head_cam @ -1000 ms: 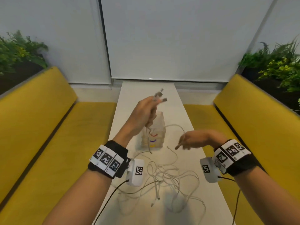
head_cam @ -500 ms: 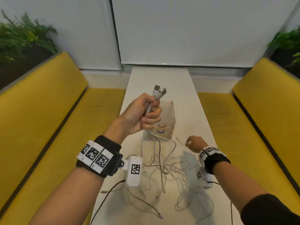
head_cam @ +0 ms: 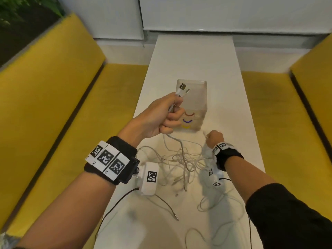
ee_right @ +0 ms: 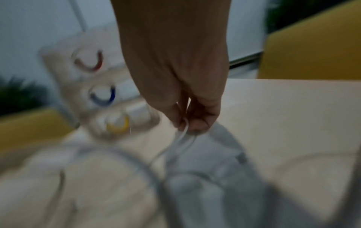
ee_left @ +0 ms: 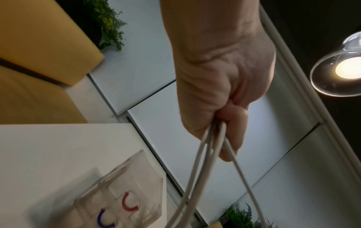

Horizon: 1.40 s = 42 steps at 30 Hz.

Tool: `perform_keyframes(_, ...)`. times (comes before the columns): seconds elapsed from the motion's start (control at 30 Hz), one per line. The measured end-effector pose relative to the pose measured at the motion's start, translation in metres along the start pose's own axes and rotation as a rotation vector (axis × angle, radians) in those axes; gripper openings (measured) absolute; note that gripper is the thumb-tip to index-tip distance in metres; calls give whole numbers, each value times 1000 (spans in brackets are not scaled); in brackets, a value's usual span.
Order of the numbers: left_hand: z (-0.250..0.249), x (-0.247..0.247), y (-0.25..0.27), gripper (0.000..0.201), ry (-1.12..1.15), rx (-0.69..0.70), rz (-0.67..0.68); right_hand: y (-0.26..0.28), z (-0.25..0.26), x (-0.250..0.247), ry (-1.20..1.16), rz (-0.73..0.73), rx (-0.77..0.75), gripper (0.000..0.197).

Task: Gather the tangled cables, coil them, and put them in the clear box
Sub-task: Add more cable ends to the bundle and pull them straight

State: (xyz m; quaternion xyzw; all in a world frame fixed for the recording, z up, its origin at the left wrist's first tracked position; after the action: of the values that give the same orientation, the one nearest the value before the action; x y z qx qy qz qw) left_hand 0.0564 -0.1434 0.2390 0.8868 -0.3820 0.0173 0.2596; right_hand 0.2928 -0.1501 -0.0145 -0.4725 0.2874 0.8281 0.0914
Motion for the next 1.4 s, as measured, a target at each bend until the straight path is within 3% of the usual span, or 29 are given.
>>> perform_keyframes(0.13,-11,-8,10,15,-129,46,-127,22,15,-52,-594,26,-98,10)
perform_keyframes(0.2,-17,-12,14,14,-172,72,-159,48,37,-93,-756,103,-244,8)
perform_keyframes(0.3,-28,-9,21,15,-218,133,-156,97,76,-153,-723,212,-524,9)
perform_keyframes(0.43,-43,12,26,21,-308,284,-134,163,124,-212,-636,279,-763,18)
perform_keyframes(0.57,-58,40,32,18,-223,469,-145,208,160,-239,-423,260,-870,26)
perform_keyframes(0.67,-65,51,36,30,-205,558,-215,228,174,-246,-357,168,-936,22)
perform_keyframes(0.77,-64,52,39,30,-240,628,-271,238,177,-245,-323,72,-931,13)
perform_keyframes(0.83,-63,51,40,21,-180,673,-298,239,176,-242,-339,49,-897,23)
perform_keyframes(0.9,-65,48,45,26,-106,703,-342,235,169,-235,-387,82,-849,28)
perform_keyframes(1.03,-92,29,65,43,258,781,-302,216,134,-214,-492,173,-773,40)
perform_keyframes(1.1,-109,17,79,42,433,785,-229,204,109,-205,-516,120,-670,50)
perform_keyframes(1.27,-116,15,94,35,173,817,-291,185,86,-198,-402,-5,-606,58)
perform_keyframes(1.4,-127,7,114,37,257,873,-341,170,61,-206,-264,-41,-538,46)
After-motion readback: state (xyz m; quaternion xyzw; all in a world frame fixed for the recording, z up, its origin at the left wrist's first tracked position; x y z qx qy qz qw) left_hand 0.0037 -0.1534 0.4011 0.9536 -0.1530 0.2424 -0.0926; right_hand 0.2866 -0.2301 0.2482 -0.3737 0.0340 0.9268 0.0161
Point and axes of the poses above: each hand's wrist, its own y-axis away from the middle knuckle, its own x-axis out of the palm, z = x × y, the point moved 3 cm from there along -y, towards the middle knuckle, and after that the axes turned 3 degrees about -x, right-handed, at the moved point
